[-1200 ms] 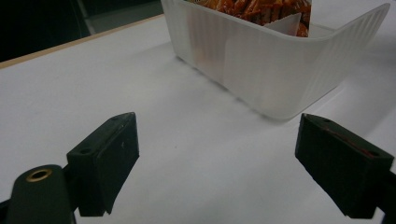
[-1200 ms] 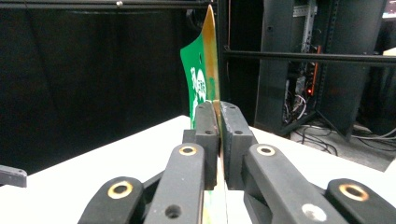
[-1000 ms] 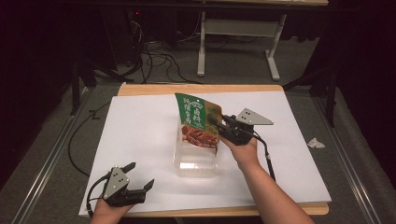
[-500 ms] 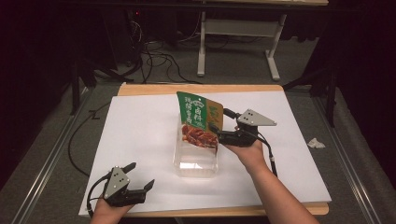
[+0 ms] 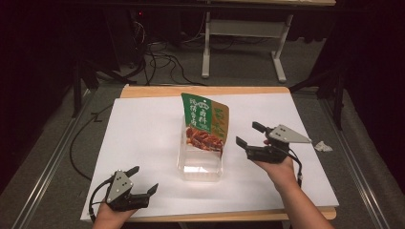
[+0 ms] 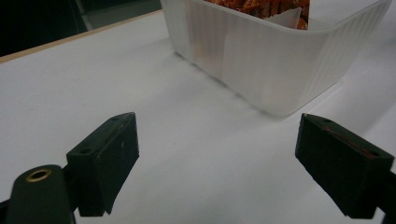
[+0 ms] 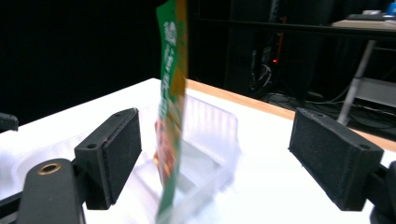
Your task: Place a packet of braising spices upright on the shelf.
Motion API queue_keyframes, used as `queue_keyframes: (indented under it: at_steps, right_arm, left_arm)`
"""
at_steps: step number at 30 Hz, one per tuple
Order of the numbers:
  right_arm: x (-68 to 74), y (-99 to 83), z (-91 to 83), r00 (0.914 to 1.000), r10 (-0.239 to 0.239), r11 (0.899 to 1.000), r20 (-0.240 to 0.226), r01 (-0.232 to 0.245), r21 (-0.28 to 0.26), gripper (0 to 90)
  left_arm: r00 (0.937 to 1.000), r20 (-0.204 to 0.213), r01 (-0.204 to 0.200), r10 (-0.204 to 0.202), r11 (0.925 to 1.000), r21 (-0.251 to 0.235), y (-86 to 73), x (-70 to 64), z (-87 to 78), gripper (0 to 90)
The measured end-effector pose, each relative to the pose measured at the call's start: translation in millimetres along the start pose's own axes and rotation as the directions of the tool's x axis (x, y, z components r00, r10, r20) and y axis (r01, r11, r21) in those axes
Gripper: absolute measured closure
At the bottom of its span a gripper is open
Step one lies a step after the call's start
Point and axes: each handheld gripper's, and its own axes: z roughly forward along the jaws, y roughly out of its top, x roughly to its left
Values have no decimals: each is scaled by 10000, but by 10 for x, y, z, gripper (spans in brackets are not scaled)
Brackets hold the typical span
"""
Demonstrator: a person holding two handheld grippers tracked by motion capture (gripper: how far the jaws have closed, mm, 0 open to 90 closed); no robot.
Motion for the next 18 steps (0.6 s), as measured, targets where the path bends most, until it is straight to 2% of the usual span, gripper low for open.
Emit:
queue_keyframes:
  at_steps: [4, 6, 10, 13, 16, 18]
  right_arm:
    - [-81, -158, -301, 9989, 169, 9999, 430, -167, -37, 173]
    - [-122, -242, -439, 9980, 108, 9999, 616, -107, -17, 175]
    - [-223, -418, -677, 9954, 156, 9997, 942, -173, 172, 171]
    - [-294, -507, -780, 9929, 262, 9991, 1156, -299, 304, 170]
    - [-354, -565, -812, 9907, 278, 9988, 1330, -330, 374, 171]
    - [-388, -564, -819, 9894, 466, 9985, 1374, -502, 227, 175]
  left_arm:
    - [10000, 12, -12, 12, 10000, 63, -3, -4, 14, 141]
    - [10000, 16, -15, 15, 10000, 73, -2, -8, 16, 141]
    - [10000, -8, -5, 5, 10000, 83, -3, -12, 16, 141]
    - [10000, 0, 57, -57, 9999, 114, -9, -6, 26, 141]
    - [10000, 0, 54, -54, 9999, 130, -7, -6, 38, 141]
    - [10000, 2, 42, -42, 9999, 140, -6, -10, 41, 141]
